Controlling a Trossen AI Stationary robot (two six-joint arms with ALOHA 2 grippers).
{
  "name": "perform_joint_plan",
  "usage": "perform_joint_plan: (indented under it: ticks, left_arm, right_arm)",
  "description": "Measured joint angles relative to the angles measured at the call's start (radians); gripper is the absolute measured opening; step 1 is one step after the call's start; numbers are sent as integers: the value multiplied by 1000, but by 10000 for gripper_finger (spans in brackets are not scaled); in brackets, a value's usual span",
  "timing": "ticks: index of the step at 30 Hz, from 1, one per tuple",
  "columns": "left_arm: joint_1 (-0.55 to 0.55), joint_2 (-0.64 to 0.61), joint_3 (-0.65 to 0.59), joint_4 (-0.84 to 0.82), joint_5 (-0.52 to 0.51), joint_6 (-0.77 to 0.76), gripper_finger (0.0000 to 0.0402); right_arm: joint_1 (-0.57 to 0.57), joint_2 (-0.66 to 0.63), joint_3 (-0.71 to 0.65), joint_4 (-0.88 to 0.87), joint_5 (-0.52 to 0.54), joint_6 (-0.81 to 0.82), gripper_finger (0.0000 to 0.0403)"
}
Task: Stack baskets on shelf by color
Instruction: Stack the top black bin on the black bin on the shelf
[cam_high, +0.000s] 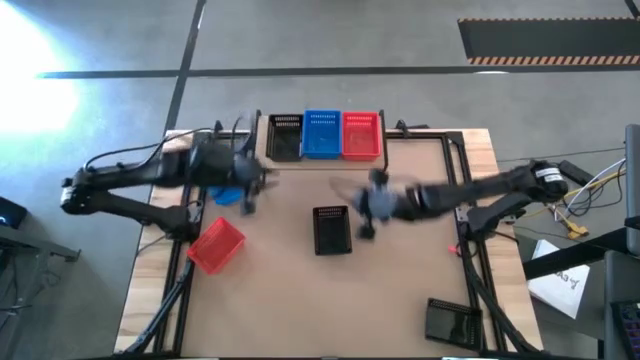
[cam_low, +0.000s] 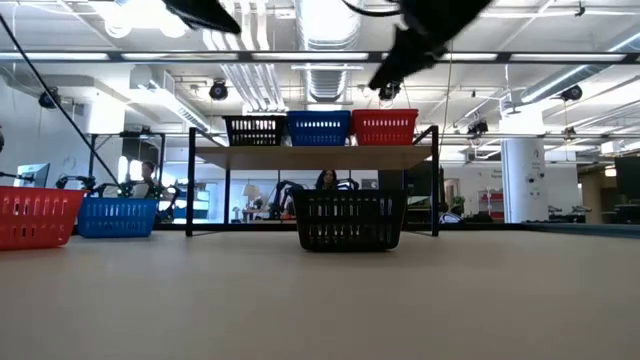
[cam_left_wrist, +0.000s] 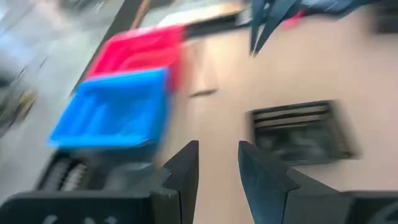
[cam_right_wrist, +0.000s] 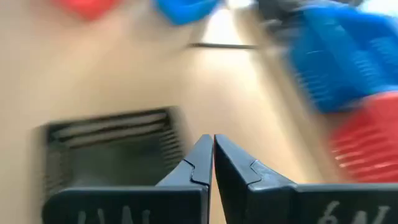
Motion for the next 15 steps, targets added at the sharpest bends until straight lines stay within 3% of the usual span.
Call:
perform_joint_plan:
  ticks: [4, 10, 12, 15]
  left_arm:
    - [-244, -74, -127, 90, -70, -21, 97]
    - [-604, -17, -277, 321, -418, -58, 97]
    - [-658, 44, -295, 413, -467, -88, 97]
    - [-661, 144, -280, 499, -438, -156, 97]
  right_arm:
    - [215, -17, -173, 122, 88, 91, 9]
    - [469, 20, -282, 118, 208, 382, 9]
    - [511, 38, -297, 124, 214, 478, 9]
    - [546, 78, -316, 119, 265, 621, 9]
